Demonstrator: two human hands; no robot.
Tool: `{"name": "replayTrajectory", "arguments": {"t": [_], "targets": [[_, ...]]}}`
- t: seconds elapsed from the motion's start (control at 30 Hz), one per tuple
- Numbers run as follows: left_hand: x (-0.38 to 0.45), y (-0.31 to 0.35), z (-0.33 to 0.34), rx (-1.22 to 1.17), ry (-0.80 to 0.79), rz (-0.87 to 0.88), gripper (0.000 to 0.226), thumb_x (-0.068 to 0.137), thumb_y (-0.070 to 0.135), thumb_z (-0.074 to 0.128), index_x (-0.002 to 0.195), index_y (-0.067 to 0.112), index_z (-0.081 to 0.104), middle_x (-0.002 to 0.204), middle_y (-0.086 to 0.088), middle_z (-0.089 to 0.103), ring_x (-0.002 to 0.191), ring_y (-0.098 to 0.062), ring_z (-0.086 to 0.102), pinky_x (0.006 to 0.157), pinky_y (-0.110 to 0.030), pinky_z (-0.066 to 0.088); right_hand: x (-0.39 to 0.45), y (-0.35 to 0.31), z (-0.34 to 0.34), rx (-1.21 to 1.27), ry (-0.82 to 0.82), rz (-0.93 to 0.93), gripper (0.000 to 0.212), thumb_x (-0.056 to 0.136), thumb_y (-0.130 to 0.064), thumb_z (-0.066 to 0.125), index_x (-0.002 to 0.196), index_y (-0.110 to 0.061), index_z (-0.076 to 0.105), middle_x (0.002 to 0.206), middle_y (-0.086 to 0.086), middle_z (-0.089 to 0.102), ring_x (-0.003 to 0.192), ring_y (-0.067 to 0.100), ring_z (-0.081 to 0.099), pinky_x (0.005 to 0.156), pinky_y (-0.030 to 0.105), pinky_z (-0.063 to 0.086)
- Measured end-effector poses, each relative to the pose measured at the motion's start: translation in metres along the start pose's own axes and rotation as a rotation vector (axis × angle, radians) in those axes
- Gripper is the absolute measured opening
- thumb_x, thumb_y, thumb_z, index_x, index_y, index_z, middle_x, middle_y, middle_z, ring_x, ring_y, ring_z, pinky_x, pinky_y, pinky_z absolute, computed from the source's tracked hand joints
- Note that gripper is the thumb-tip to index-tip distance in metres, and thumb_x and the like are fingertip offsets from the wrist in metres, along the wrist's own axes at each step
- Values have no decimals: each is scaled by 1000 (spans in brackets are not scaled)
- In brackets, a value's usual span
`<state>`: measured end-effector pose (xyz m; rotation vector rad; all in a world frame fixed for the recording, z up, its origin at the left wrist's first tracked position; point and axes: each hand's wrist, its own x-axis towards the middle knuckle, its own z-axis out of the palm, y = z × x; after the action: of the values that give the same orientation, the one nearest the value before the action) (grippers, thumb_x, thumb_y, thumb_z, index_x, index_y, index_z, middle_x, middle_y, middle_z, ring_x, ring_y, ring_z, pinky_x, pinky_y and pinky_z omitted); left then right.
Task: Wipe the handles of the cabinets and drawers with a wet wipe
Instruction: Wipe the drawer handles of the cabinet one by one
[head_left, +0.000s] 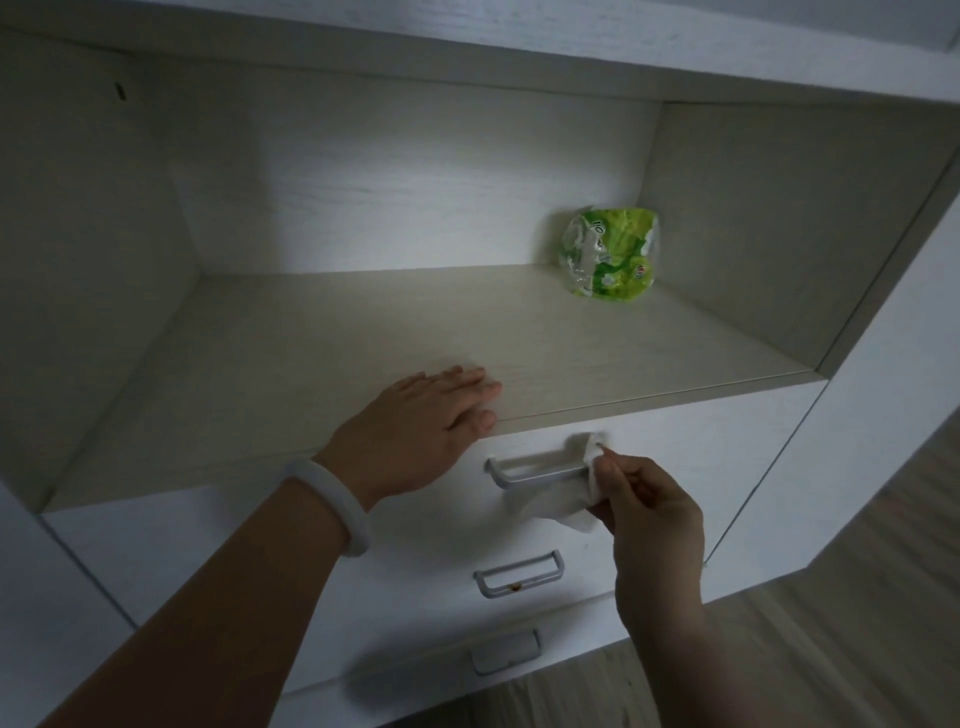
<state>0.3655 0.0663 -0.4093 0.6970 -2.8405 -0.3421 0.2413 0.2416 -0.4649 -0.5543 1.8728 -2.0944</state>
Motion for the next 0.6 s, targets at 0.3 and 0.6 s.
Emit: {"name": "replayTrajectory", "arguments": {"t": [0.3,0.6], "targets": [[1,0,-1,4,0,10,49,100,48,28,148,36,28,159,16,17,146,-1,9,118,-26,6,4,-11,6,217,-2,184,12,92,-8,61,93,-2,71,77,2,75,76,14,71,73,25,60],[0,-1,-1,9,4,17,50,100,50,31,148,37,29,158,16,18,146,-1,11,119,-28,8,10,2,15,789,-22,414,23,93,-9,59,112,3,67,113,18,69,97,20,70,82,30,58]]}}
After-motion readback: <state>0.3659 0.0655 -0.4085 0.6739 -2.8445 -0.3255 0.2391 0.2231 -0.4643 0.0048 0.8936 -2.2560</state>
